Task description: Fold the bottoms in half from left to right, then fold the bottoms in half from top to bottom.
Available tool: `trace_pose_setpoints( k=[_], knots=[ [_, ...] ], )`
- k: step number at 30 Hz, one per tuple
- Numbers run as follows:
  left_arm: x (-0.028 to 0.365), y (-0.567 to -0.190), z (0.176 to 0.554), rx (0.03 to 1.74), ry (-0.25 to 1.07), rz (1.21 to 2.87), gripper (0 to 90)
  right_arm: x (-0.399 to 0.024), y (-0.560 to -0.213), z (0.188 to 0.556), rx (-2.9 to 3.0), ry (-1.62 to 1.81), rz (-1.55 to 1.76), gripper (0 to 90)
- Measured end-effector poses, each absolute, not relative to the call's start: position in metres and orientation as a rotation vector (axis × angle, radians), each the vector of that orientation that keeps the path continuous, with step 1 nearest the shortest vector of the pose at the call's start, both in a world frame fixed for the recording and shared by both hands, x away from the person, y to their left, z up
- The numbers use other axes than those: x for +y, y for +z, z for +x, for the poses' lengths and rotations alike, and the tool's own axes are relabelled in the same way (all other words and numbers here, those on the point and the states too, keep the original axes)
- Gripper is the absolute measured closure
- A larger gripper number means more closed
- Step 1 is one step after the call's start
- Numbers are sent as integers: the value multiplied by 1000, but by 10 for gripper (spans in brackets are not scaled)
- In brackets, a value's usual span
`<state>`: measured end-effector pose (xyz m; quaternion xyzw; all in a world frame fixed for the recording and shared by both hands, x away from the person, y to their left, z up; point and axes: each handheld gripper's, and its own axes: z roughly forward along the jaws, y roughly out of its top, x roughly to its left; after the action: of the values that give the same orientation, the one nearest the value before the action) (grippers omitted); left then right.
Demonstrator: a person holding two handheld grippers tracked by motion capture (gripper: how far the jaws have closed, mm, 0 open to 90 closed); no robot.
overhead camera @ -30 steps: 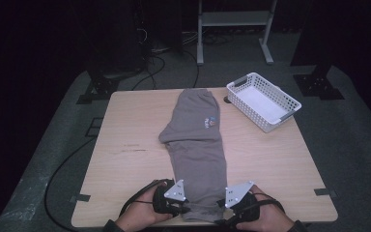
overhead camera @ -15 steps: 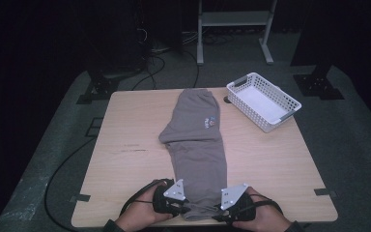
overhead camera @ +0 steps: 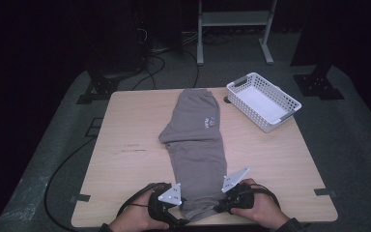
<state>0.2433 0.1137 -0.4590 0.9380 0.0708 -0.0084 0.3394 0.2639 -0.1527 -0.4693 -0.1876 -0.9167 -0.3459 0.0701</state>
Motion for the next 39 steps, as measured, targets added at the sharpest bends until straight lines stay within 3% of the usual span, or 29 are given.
trace_pose_setpoints(
  k=[4, 10, 13, 21, 31, 39],
  knots=[
    [110, -461, 245, 214, -18, 2445, 394, -152, -469, 264, -2757, -1037, -571, 816],
    [111, -461, 250, 316, -70, 2423, 681, -153, -469, 264, -2746, -1039, -579, 815],
    [112, -462, 254, 367, -108, 2414, 747, -152, -469, 263, -2763, -1038, -567, 814],
    [113, -459, 251, 367, -178, 2424, 774, -149, -467, 256, -2784, -1016, -539, 815],
    [120, -436, 251, 330, -116, 2357, 772, -155, -444, 255, -2808, -1153, -486, 813],
    [124, -418, 268, 346, 14, 2295, 768, -156, -425, 267, -2903, -1264, -471, 812]
  ],
)
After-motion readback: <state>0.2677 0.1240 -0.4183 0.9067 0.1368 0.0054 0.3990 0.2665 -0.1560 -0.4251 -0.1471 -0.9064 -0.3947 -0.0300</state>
